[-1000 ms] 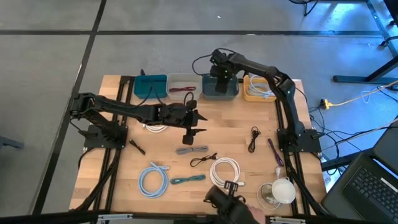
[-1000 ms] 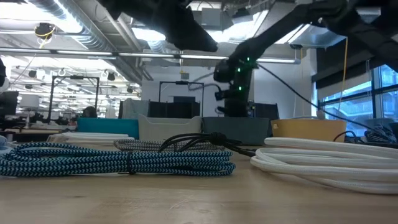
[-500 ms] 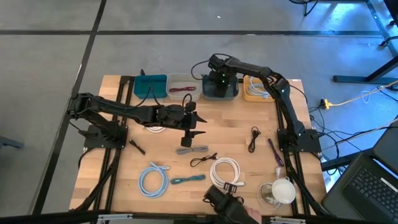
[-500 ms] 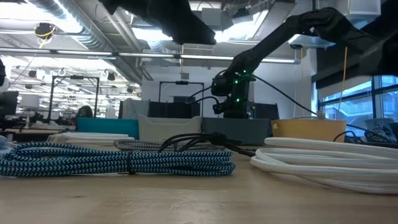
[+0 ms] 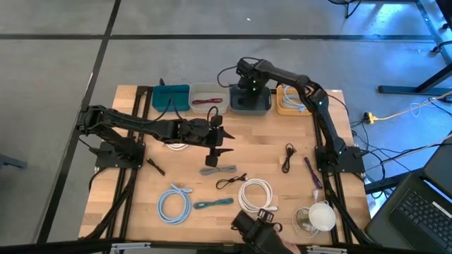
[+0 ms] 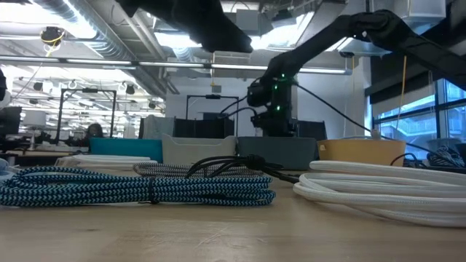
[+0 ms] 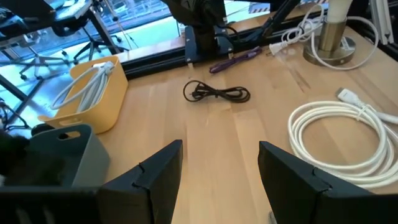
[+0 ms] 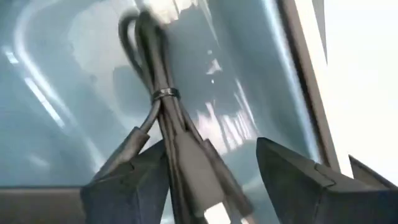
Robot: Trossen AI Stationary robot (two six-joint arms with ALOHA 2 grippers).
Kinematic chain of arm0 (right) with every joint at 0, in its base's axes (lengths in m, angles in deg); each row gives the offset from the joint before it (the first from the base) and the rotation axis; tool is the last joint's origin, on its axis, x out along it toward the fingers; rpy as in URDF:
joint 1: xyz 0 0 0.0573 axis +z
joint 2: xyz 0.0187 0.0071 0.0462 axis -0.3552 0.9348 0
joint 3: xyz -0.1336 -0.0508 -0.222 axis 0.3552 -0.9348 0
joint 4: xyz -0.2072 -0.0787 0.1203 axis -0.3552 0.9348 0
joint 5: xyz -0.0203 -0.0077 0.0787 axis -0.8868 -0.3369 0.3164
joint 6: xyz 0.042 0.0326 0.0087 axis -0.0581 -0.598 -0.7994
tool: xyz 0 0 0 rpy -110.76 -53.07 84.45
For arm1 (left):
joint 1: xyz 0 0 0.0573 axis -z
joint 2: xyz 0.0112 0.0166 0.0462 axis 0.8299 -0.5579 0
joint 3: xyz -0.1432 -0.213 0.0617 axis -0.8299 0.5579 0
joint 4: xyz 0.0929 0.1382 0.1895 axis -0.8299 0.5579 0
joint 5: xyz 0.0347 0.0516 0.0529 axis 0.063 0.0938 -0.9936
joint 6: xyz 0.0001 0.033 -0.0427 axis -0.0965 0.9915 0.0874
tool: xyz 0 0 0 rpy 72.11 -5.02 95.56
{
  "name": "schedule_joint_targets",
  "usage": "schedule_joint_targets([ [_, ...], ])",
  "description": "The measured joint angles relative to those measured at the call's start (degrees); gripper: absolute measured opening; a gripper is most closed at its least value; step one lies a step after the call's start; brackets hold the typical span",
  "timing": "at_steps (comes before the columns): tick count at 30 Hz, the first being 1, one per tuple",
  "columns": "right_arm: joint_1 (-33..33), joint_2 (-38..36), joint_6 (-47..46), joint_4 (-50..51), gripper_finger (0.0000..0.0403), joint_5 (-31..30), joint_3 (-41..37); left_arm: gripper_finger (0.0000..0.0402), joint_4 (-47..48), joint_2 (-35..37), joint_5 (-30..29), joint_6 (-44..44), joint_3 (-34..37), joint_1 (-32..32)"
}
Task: Pick & Place USB Port
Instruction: Put the black USB cable into the dark blue bin, then put the white HDMI cable into the blue bin
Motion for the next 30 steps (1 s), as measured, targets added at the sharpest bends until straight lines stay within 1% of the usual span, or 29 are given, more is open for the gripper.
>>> schedule_joint_targets([
  [4,1.4,-4.0,0.0,2.8,0.0226,0.1,1.5,0.02,1.3,0.0,0.0,0.0,0.0,0.0],
  [10,4.0,-12.7,0.2,6.7,0.0209,0.9,1.5,0.02,2.5,0.0,0.0,-0.8,0.0,0.0],
  [12,4.8,-16.3,-0.5,9.6,0.0205,0.8,1.5,0.02,2.9,0.0,0.0,-1.5,0.0,0.0],
  [19,10.2,-31.4,-7.1,19.6,0.0203,0.9,1.5,0.02,4.3,-0.1,0.0,-1.7,0.0,0.0],
  [22,13.3,-37.7,-11.7,21.5,0.0203,3.3,1.5,0.02,4.3,-0.1,0.0,-2.5,0.0,0.0],
  [26,18.9,-45.3,-18.2,20.9,0.0203,8.7,-2.0,0.02,4.4,-0.1,0.0,-3.1,0.0,0.0],
  [30,27.0,-51.7,-24.5,17.3,0.0203,9.2,-10.4,0.02,5.6,-0.1,0.0,-3.7,0.0,0.1],
])
